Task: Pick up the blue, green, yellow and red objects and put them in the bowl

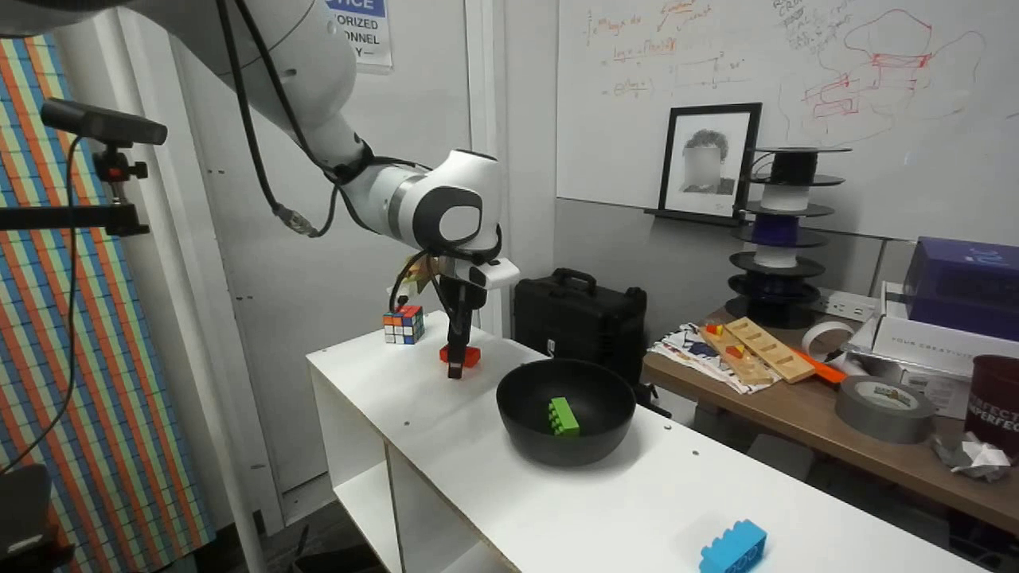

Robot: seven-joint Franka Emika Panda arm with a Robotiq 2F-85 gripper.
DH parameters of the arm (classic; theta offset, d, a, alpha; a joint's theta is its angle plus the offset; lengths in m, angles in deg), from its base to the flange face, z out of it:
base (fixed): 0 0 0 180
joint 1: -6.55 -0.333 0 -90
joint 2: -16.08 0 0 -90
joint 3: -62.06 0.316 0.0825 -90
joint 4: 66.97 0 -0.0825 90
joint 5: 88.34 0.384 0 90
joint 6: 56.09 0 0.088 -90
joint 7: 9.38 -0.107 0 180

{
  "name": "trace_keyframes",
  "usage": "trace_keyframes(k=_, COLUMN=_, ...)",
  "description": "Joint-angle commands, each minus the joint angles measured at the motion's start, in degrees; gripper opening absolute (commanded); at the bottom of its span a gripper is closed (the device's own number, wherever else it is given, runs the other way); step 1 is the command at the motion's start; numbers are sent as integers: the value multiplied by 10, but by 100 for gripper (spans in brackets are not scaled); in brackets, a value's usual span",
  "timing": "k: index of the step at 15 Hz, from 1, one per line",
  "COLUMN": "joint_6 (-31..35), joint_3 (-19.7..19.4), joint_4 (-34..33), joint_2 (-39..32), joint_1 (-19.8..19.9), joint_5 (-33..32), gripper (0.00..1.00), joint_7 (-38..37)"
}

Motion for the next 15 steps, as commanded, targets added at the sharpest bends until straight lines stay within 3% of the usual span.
trace_keyframes(k=1, joint_6=-18, joint_3=-10, joint_4=-45, joint_2=-28, joint_1=-14, joint_5=-25, gripper=73, joint_7=-2)
trace_keyframes(k=9, joint_6=-26, joint_3=-11, joint_4=-18, joint_2=13, joint_1=-31, joint_5=-65, gripper=12, joint_7=8)
trace_keyframes(k=15, joint_6=-27, joint_3=-7, joint_4=115, joint_2=149, joint_1=-40, joint_5=-72, gripper=11, joint_7=31)
